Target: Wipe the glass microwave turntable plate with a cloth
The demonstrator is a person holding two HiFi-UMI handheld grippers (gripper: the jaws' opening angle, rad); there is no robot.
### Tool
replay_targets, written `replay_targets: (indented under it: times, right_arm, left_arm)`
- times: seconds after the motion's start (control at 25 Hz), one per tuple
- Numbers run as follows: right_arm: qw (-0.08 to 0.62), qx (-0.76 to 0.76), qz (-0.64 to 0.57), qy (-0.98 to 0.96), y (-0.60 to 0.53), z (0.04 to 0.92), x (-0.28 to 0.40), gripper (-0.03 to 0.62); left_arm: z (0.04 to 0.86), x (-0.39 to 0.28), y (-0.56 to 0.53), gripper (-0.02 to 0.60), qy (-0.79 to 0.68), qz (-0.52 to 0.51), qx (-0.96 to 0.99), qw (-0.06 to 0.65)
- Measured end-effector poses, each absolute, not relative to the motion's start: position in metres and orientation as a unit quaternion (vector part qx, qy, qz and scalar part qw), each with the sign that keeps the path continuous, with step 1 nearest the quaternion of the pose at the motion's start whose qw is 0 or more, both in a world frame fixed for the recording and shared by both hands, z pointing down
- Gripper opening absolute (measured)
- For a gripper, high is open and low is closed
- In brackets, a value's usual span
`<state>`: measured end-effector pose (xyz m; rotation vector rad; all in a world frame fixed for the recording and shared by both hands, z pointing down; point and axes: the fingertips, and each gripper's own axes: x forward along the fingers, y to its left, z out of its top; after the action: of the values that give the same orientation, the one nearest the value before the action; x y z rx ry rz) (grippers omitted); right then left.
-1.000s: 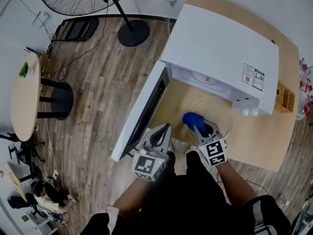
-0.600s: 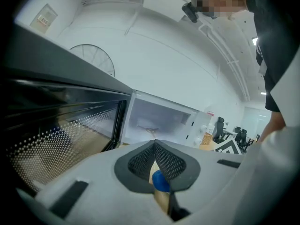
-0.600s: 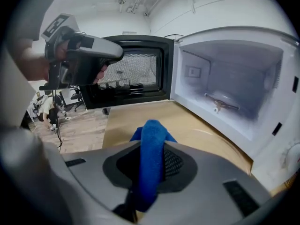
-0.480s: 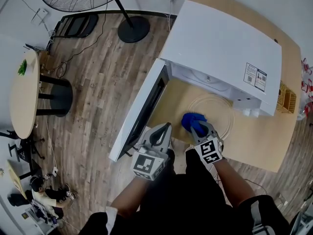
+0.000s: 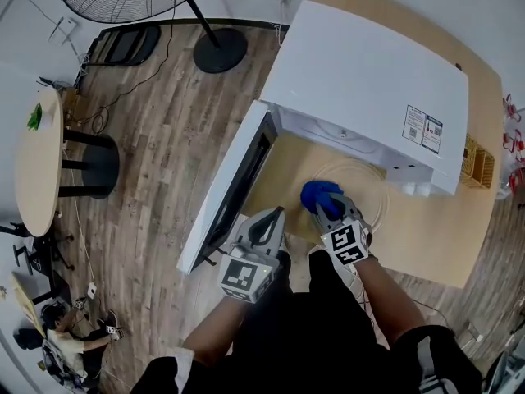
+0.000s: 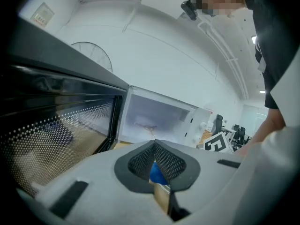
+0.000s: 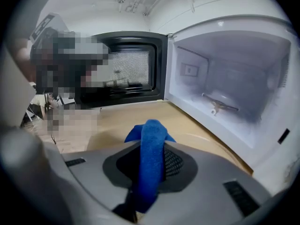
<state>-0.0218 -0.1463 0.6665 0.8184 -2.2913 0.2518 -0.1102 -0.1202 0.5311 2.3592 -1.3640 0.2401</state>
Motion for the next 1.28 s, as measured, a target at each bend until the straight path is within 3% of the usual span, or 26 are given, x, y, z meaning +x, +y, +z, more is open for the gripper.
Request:
replay_targets:
  times: [0.64,1.28]
  right_arm:
    - [0.359,0.442,0.109,-0.815,-0.205,0.668,0.046,0.064]
    - [0.394,0.525,0.109,-0.746,-0.188,0.671,0.13,0.063]
  left_arm:
    - [0.543,-0.095,-0.112,0.002,-0.475,0.092,0.843,0.234]
    - [0.536,-0.073,-0.122,0.002,-0.44,0.099,0.868,0.209]
